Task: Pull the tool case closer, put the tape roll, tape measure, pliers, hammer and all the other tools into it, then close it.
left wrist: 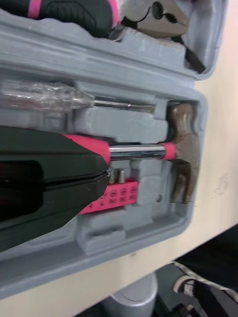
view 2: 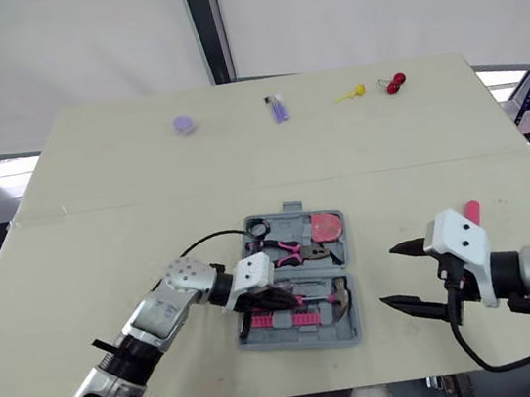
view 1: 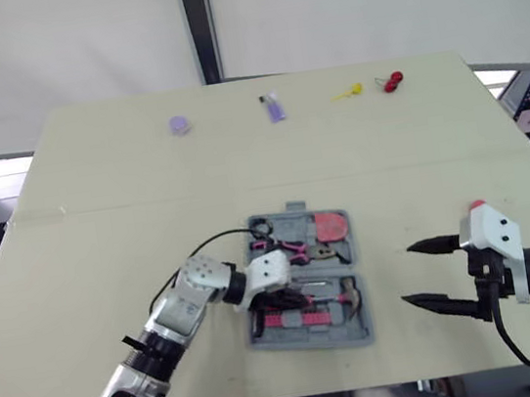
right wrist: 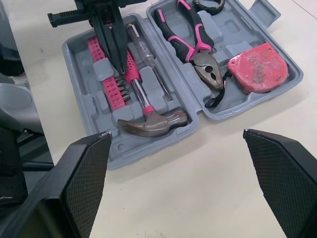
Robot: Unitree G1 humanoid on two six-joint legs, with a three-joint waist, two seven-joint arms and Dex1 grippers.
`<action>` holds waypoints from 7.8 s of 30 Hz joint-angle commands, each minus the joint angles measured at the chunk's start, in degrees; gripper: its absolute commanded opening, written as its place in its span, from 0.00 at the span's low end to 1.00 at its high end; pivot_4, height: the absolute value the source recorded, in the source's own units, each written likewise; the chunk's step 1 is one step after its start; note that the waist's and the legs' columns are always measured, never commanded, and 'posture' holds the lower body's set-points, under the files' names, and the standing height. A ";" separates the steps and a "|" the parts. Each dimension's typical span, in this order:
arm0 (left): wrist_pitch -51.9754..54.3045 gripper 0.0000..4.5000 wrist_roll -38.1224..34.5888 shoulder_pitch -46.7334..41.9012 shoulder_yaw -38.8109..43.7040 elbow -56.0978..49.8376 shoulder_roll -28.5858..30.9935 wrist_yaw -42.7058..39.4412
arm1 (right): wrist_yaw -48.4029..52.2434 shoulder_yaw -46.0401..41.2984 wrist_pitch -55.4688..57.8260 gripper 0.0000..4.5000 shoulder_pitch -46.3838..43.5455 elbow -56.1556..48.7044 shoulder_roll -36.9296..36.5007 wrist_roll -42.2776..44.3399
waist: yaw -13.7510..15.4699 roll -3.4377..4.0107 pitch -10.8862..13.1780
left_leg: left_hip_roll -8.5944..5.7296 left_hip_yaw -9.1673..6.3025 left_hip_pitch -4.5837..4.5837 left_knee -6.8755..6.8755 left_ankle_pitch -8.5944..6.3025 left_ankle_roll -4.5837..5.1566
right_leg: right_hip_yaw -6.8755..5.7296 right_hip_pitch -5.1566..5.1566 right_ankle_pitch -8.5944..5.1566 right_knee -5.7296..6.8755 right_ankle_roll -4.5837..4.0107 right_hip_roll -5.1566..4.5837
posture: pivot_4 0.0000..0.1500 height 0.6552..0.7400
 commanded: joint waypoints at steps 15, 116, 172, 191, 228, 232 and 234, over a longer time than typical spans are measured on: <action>-0.03 0.01 -0.34 0.12 1.55 0.65 -0.35 0.63 | 0.51 -1.42 0.93 1.00 -0.66 -1.57 -0.36 2.39 | -0.05 0.00 0.00 | 0.00 0.00 0.00 0.00 0.00 0.00 | 0.00 0.00 0.00 0.00 0.00 0.00 | 1.00 1.00; 17.58 0.99 -17.67 34.98 58.84 -11.87 14.10 29.76 | -16.51 -17.11 -17.96 1.00 -6.09 49.99 9.06 -8.39 | -0.44 0.38 -0.90 | 0.06 0.00 0.45 -0.33 -0.07 0.02 | -0.11 0.63 -0.01 -0.56 0.00 -0.01 | 1.00 1.00; -10.30 1.00 -7.24 -4.44 5.71 -0.99 -14.21 13.13 | -49.46 -5.97 -15.04 0.17 -17.80 47.42 30.57 -18.19 | -0.43 0.73 -0.96 | 0.03 0.25 0.29 -0.29 -0.05 0.04 | 0.05 0.23 0.00 -0.33 0.01 -0.02 | 1.00 1.00; -10.42 1.00 -13.99 3.34 15.99 -7.55 6.20 -0.07 | -10.31 9.99 -2.68 0.09 -14.03 12.17 1.94 -9.61 | -1.76 0.81 -0.88 | 0.08 0.27 0.26 -0.36 -0.05 0.05 | 0.02 0.15 0.00 -0.38 0.01 0.00 | 1.00 1.00; -36.80 1.00 -18.20 48.46 34.93 -14.22 16.30 -3.07 | -18.75 60.61 29.38 0.09 -41.39 -8.73 16.69 -16.60 | -0.51 0.24 -0.58 | 0.13 0.25 0.15 -0.32 -0.07 0.02 | -0.01 -0.07 0.02 -0.28 -0.05 -0.01 | 1.00 1.00; -36.58 1.00 -18.28 48.37 34.45 -14.34 16.05 -2.46 | -19.16 62.04 28.87 0.09 -41.21 -7.52 17.80 -17.58 | -0.63 0.24 -0.58 | 0.13 0.26 0.13 -0.32 -0.07 0.02 | -0.01 -0.10 0.02 -0.28 -0.05 0.00 | 1.00 1.00; -36.75 1.00 -18.12 48.30 34.17 -14.60 16.03 -2.31 | -19.17 62.30 28.81 0.09 -41.26 -7.37 18.04 -17.84 | -0.66 0.24 -0.58 | 0.13 0.26 0.14 -0.33 -0.07 0.02 | -0.01 -0.10 0.02 -0.27 -0.05 0.00 | 1.00 1.00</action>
